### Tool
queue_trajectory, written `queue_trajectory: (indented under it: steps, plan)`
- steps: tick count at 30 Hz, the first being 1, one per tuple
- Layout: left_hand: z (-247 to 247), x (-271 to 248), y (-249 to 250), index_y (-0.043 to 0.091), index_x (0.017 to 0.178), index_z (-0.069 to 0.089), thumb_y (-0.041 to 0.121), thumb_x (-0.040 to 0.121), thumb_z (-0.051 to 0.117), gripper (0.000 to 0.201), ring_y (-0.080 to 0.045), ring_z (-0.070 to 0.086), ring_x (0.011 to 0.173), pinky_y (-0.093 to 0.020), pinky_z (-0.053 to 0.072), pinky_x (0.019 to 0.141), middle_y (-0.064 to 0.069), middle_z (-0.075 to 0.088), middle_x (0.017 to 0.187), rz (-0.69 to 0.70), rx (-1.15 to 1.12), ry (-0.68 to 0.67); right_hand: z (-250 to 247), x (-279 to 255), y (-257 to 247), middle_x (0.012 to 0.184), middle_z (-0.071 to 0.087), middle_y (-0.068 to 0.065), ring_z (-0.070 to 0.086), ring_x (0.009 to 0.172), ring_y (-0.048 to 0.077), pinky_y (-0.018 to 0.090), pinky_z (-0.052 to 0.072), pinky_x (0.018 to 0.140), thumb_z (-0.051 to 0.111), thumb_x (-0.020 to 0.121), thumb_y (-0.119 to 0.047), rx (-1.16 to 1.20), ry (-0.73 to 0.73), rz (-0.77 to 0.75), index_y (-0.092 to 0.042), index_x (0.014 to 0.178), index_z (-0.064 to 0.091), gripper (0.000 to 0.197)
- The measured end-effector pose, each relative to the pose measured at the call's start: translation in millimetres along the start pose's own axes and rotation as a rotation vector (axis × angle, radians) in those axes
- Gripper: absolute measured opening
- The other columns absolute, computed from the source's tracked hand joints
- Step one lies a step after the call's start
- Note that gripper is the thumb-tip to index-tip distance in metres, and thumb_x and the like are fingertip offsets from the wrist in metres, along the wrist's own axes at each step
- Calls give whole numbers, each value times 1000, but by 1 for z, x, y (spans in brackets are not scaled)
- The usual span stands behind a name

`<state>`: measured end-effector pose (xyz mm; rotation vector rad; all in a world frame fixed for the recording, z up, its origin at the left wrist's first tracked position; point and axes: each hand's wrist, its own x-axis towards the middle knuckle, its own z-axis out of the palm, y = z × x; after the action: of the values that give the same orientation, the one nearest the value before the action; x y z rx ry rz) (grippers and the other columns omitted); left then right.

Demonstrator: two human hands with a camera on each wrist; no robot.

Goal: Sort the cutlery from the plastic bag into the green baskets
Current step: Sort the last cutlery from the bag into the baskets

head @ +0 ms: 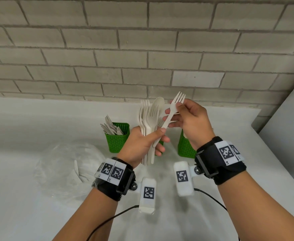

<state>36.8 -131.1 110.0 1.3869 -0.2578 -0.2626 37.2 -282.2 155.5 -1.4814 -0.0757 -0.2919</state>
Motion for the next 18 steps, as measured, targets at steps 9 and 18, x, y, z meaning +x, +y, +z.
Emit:
queue_trajectory:
  steps: [9, 18]
  plan:
    - [-6, 8, -11, 9, 92, 66, 20, 90, 70, 12, 3, 58, 57, -12, 44, 58, 16, 63, 61, 167, 375, 216, -1, 3, -13, 59, 51, -4, 46, 47, 12, 30, 41, 48, 58, 97, -21, -99, 121, -190, -14, 89, 59, 10]
    - [-7, 15, -22, 6, 107, 48, 11, 87, 65, 26, -28, 64, 79, -37, 51, 62, -11, 67, 92, 335, 814, 447, 24, -8, 7, 71, 66, -7, 59, 63, 6, 23, 45, 57, 81, 74, -40, -595, -80, -175, -19, 81, 69, 26]
